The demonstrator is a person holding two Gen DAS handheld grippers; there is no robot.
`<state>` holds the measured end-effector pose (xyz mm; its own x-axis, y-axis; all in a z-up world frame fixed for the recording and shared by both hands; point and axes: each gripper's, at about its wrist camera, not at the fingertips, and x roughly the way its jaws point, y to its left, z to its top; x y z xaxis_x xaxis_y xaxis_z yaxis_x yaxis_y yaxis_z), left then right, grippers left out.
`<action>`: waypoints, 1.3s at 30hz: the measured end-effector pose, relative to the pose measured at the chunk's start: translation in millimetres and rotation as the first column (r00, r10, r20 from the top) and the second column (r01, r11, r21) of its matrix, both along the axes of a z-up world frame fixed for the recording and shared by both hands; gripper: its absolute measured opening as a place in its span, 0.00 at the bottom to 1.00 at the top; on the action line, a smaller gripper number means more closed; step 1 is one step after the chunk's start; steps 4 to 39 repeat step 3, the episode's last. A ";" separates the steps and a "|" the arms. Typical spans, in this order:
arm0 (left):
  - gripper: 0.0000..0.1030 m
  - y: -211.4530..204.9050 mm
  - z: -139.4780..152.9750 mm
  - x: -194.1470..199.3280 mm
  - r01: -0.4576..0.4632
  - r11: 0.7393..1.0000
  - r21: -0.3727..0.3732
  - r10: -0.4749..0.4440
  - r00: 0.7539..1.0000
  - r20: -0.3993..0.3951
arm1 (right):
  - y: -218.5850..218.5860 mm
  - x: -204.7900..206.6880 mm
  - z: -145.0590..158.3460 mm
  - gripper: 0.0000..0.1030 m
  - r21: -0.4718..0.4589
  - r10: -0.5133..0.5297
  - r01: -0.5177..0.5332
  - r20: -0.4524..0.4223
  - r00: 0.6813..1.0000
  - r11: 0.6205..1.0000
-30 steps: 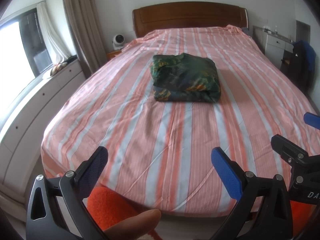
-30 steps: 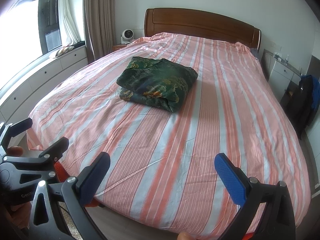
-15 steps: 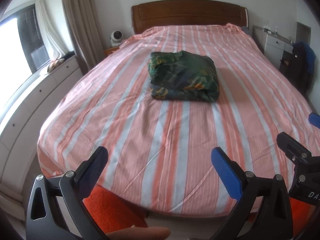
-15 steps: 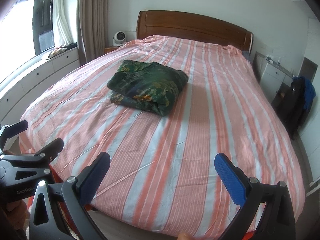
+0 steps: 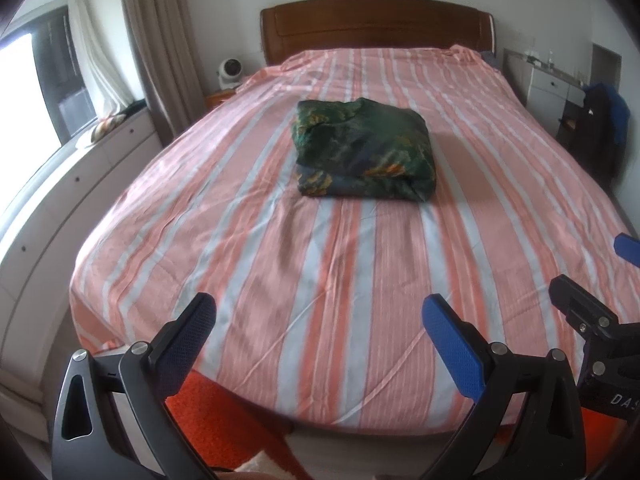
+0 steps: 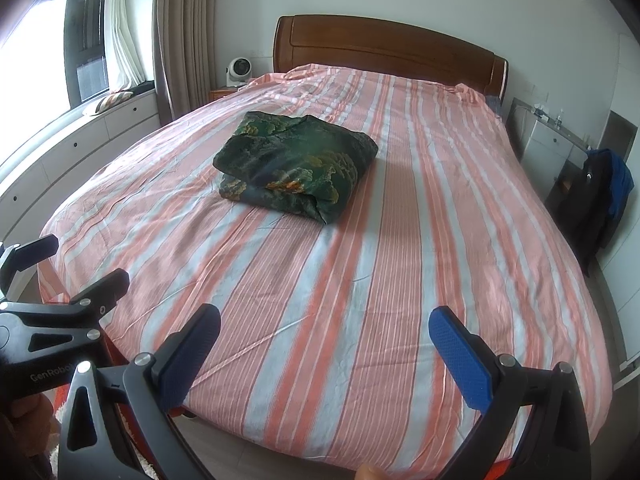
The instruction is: Fold large clothes
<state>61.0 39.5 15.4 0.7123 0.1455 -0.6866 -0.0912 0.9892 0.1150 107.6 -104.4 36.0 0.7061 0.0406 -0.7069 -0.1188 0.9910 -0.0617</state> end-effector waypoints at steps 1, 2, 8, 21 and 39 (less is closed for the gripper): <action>1.00 0.0 0.3 -0.7 -0.001 1.000 0.008 0.001 1.000 0.006 | -0.2 0.4 -0.7 1.00 0.001 -0.001 0.001 -0.001 1.000 1.000; 1.00 -1.0 0.3 -0.8 -0.002 1.000 0.015 0.002 1.000 0.011 | -0.5 0.1 -0.9 1.00 0.001 -0.001 0.001 -0.001 1.000 1.000; 1.00 -2.3 0.3 -1.2 -0.001 1.000 0.027 0.001 1.000 0.015 | -1.1 0.2 -1.6 1.00 0.003 -0.003 0.003 -0.002 1.000 1.000; 1.00 -2.3 0.3 -1.2 -0.001 1.000 0.027 0.001 1.000 0.015 | -1.1 0.2 -1.6 1.00 0.003 -0.003 0.003 -0.002 1.000 1.000; 1.00 -2.3 0.3 -1.2 -0.001 1.000 0.027 0.001 1.000 0.015 | -1.1 0.2 -1.6 1.00 0.003 -0.003 0.003 -0.002 1.000 1.000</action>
